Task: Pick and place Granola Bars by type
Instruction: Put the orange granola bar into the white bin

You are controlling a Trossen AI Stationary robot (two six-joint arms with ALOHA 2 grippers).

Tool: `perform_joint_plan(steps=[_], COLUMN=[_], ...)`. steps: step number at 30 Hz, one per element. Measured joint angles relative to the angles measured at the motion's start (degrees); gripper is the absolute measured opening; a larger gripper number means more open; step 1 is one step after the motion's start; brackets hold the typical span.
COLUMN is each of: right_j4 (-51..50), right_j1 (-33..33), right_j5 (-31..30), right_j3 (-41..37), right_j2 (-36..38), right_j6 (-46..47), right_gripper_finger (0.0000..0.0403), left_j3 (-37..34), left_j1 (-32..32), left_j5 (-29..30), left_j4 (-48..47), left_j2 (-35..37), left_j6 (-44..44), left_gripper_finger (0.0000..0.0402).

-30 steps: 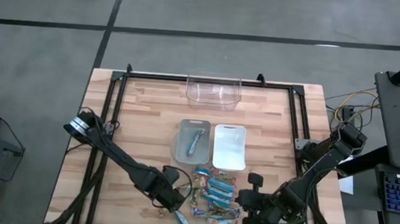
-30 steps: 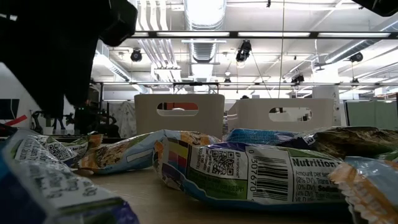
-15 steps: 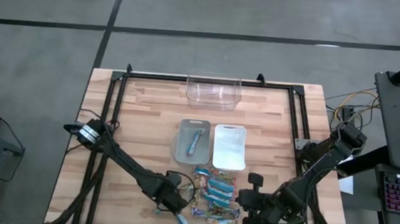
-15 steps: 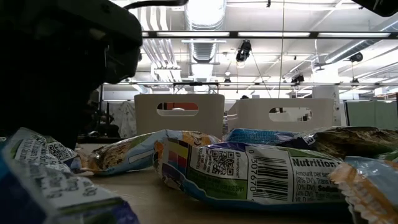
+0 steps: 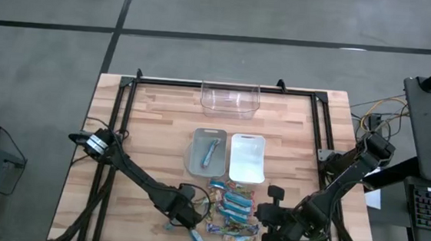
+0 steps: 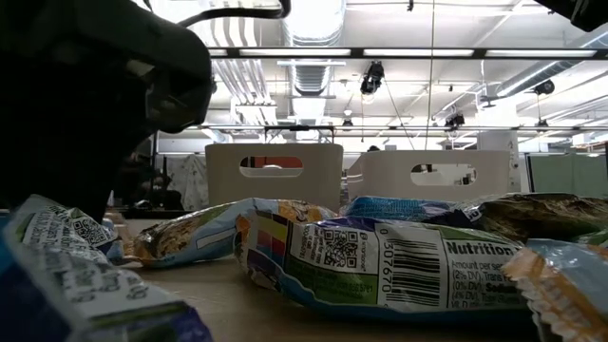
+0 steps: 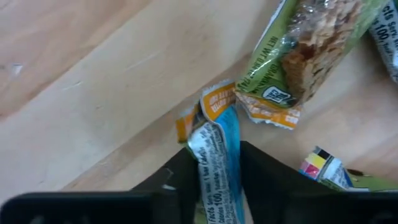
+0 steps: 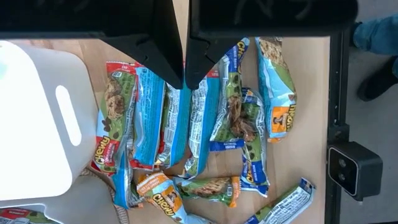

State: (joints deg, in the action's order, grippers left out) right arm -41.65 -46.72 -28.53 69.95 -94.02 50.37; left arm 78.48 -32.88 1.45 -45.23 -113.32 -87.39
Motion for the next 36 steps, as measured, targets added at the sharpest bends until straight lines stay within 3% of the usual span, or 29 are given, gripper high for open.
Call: perform_joint_plan(steps=[6,13,22,36], right_j4=[0.0,0.1,0.2,-0.2], right_j1=[0.0,0.0,0.0,-0.2], right_j5=[0.0,0.0,0.0,0.1], right_j3=[-0.1,-0.1,-0.1,-0.1], right_j2=[0.0,0.0,0.0,1.5], right_j6=[0.1,0.2,0.2,-0.4], right_gripper_finger=[0.0009,0.0009,0.0009,0.0009], left_j3=[0.0,1.1,9.2,22.0], left_j1=[0.1,0.4,2.2,10.1], left_j5=[-0.9,-0.9,0.3,13.8], left_j4=[0.7,-2.7,-15.4,-17.2], left_j2=[0.0,0.1,0.1,6.0], left_j6=[1.9,2.9,8.8,28.9], left_gripper_finger=[0.0041,0.0037,0.0037,0.0037])
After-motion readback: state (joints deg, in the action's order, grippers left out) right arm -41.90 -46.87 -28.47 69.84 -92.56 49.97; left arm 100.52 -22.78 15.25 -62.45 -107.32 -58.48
